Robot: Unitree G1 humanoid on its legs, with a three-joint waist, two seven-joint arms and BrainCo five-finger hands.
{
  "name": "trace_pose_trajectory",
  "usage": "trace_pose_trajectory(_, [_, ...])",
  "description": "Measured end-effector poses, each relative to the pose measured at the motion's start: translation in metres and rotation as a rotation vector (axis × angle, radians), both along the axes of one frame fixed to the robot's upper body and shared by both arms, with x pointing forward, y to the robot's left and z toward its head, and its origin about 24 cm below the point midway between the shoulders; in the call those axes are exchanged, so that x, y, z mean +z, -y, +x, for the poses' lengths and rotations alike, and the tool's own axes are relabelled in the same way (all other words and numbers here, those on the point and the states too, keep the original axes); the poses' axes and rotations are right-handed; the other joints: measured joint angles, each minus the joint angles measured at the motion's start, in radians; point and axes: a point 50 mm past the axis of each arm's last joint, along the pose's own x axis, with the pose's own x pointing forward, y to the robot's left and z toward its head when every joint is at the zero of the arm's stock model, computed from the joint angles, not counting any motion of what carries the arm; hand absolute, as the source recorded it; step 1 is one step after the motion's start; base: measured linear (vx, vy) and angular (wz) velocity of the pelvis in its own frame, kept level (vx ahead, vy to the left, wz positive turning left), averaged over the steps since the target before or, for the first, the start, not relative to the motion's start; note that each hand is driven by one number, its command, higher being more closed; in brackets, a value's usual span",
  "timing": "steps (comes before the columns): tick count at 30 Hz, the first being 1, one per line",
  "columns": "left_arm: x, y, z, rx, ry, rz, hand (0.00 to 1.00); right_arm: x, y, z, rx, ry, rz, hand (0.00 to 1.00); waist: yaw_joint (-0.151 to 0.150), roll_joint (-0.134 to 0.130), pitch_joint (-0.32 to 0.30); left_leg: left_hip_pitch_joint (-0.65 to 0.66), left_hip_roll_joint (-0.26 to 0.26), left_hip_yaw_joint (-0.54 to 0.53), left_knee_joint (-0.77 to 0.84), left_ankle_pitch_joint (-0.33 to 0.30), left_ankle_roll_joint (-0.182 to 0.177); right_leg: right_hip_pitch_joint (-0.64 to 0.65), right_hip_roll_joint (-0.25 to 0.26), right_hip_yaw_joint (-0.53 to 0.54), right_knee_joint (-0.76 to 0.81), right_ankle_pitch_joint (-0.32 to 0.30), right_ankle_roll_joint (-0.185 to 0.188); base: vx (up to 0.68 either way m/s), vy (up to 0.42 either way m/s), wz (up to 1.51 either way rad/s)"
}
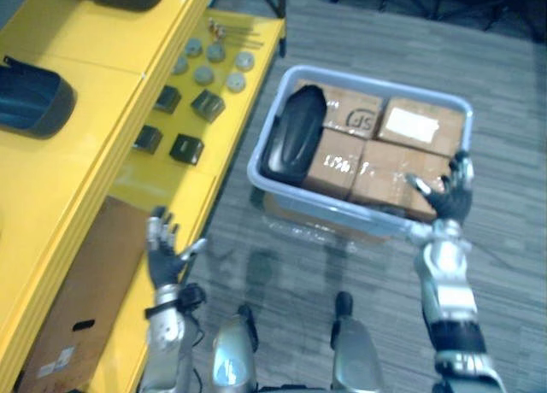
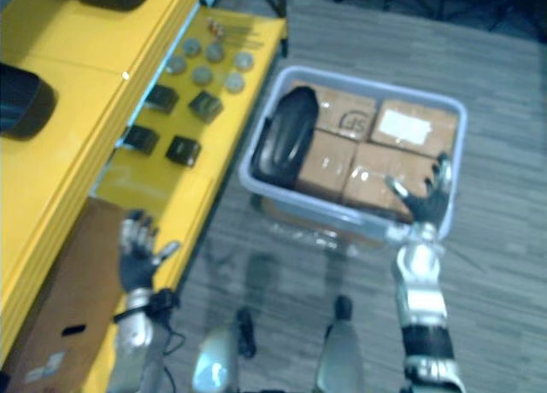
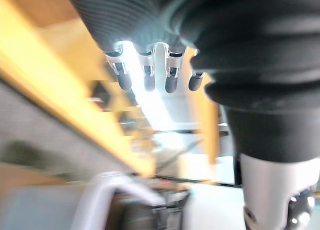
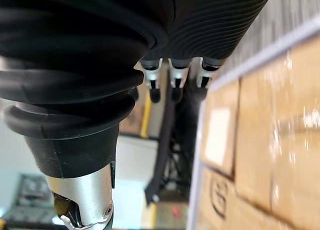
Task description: Walk over and take plastic housings, then place them on the shelf
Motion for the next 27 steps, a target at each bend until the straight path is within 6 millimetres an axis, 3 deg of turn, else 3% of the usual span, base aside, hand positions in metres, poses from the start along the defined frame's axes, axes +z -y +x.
trace_pose_trajectory(3, [-0.035, 0.016, -0.006, -0.085, -0.165, 0.001, 0.0, 0.014, 0.003, 0.024, -0.012, -0.034, -0.034, 0.0, 0.014, 0.027, 0.017, -0.024, -0.034, -0.03, -0.004, 0.011, 0.015, -0.009, -0.034, -0.025, 0.014, 0.001, 0.004, -0.06, 0.049, 0.37])
trace_pose_trajectory(6, [-0.068, 0.028, -0.021, -0.15, -0.324, 0.011, 0.0, 0.041, 0.008, 0.04, -0.056, -0.007, -0.067, 0.0, 0.053, 0.046, 0.028, -0.058, -0.061, -0.045, 0.0, 0.024, 0.026, -0.033, -0.062, -0.038, 0.028, 0.003, 0.009, -0.06, 0.038, 0.25])
trace_pose_trajectory(10, [-0.094, 0.036, -0.039, -0.202, -0.464, 0.003, 0.0, 0.069, 0.017, 0.052, -0.099, -0.012, -0.095, 0.0, 0.086, 0.066, 0.038, -0.089, -0.089, -0.085, 0.0, 0.044, 0.034, -0.033, -0.091, -0.081, 0.035, 0.007, 0.015, -0.07, 0.019, 0.34])
trace_pose_trajectory(16, [-0.106, 0.031, -0.049, -0.208, -0.495, 0.006, 0.0, 0.083, 0.031, 0.062, -0.21, -0.09, -0.111, 0.0, 0.121, 0.109, 0.045, -0.11, -0.115, -0.117, -0.008, 0.068, 0.041, -0.029, -0.121, -0.121, 0.046, 0.006, 0.024, -0.06, 0.017, 0.24])
trace_pose_trajectory(20, [-0.104, 0.032, -0.047, -0.233, -0.468, -0.001, 0.0, 0.086, 0.05, 0.057, -0.364, -0.147, -0.1, 0.0, 0.142, 0.115, 0.046, -0.119, -0.124, -0.129, -0.018, 0.085, 0.041, -0.036, -0.131, -0.133, 0.053, 0.006, 0.025, -0.03, 0.007, 0.13])
trace_pose_trajectory(27, [-0.108, 0.03, -0.05, -0.233, -0.473, -0.044, 0.0, 0.097, 0.068, 0.048, -0.566, -0.151, -0.102, 0.0, 0.142, 0.124, 0.04, -0.118, -0.126, -0.141, -0.046, 0.107, 0.034, -0.04, -0.13, -0.143, 0.056, 0.005, 0.025, 0.0, -0.003, 0.04])
